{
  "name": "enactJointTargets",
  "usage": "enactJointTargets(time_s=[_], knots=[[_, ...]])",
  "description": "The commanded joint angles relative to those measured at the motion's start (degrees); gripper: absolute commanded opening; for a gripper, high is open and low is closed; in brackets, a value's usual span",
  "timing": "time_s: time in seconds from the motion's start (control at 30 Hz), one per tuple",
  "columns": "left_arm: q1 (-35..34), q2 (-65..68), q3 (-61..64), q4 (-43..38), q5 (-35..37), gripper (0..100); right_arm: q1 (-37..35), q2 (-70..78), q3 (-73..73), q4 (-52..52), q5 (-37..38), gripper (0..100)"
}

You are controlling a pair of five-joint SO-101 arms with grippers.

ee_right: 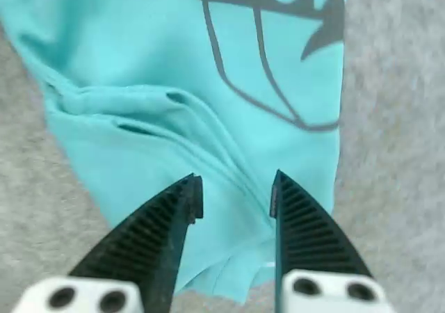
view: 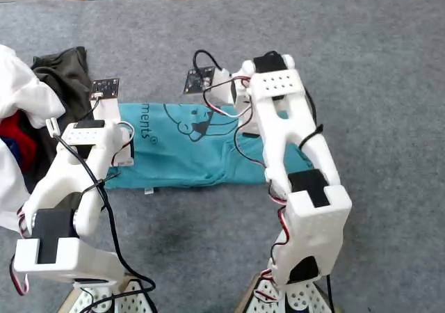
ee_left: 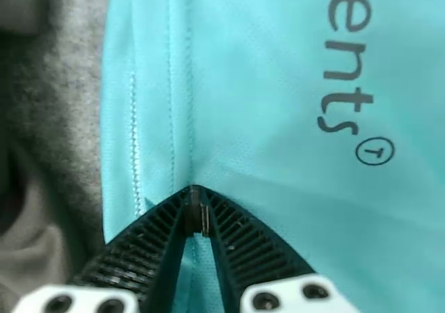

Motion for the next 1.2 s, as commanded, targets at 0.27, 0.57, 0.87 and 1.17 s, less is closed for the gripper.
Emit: enactJointTargets(time_s=[0.27, 0.57, 0.87, 1.17], knots=[[-2.33, -1.76, -2.86, 0.97, 3.08, 3, 5.19, -19.30, 4.97, 13.71, -21.45, 1.4], [-9.19, -7.82, -24.22, 23.82, 4.75, 18, 17.49, -30.46, 32.57, -5.45, -32.88, 1.5], [-9.36, 4.22, -34.15, 29.98, 4.57, 28, 33.41, -31.34, 53.41, -29.01, -44.48, 1.5], [-13.05, 17.41, -40.57, 29.98, -3.52, 29, 46.86, -31.34, 58.95, -40.44, -43.87, 1.5]])
